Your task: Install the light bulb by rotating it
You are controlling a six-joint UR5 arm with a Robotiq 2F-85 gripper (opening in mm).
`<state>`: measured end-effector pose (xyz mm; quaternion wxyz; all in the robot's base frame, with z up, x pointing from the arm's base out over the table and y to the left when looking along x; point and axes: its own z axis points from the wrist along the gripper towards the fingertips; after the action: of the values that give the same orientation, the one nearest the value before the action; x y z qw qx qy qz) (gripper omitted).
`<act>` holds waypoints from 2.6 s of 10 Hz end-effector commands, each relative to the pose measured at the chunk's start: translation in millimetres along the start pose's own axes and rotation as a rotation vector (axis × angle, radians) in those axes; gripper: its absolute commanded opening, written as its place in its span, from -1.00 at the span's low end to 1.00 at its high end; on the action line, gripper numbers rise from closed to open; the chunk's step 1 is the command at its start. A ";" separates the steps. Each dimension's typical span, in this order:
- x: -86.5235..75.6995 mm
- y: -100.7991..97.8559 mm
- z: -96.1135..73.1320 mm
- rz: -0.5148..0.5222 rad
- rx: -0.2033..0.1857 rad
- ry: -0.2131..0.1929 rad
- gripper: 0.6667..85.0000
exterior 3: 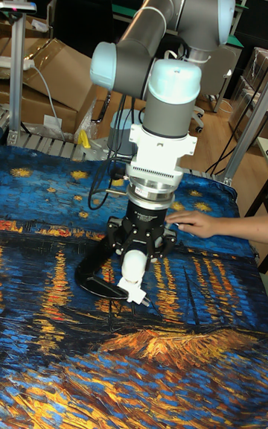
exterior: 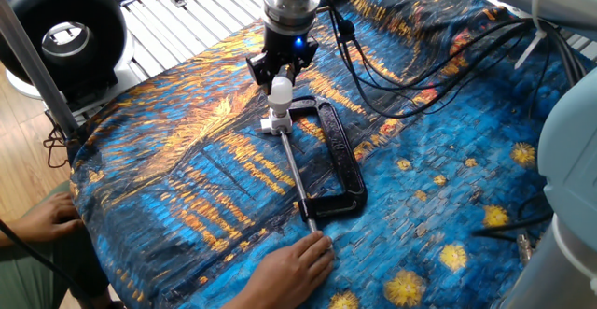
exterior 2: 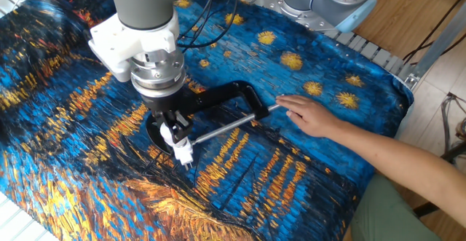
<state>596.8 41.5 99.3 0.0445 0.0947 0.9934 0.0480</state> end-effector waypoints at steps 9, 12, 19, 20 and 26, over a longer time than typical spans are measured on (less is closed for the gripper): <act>4.1 15.0 7.4 0.045 -0.031 0.028 -0.99; 5.2 4.7 5.9 0.053 0.014 0.037 -0.99; -5.1 10.5 11.9 0.075 0.071 0.005 -0.99; -2.7 10.5 8.3 0.072 0.072 0.009 -0.99; 5.6 10.2 12.9 0.010 0.063 0.039 -0.89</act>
<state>598.2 51.4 92.1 0.0288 0.1188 0.9924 0.0103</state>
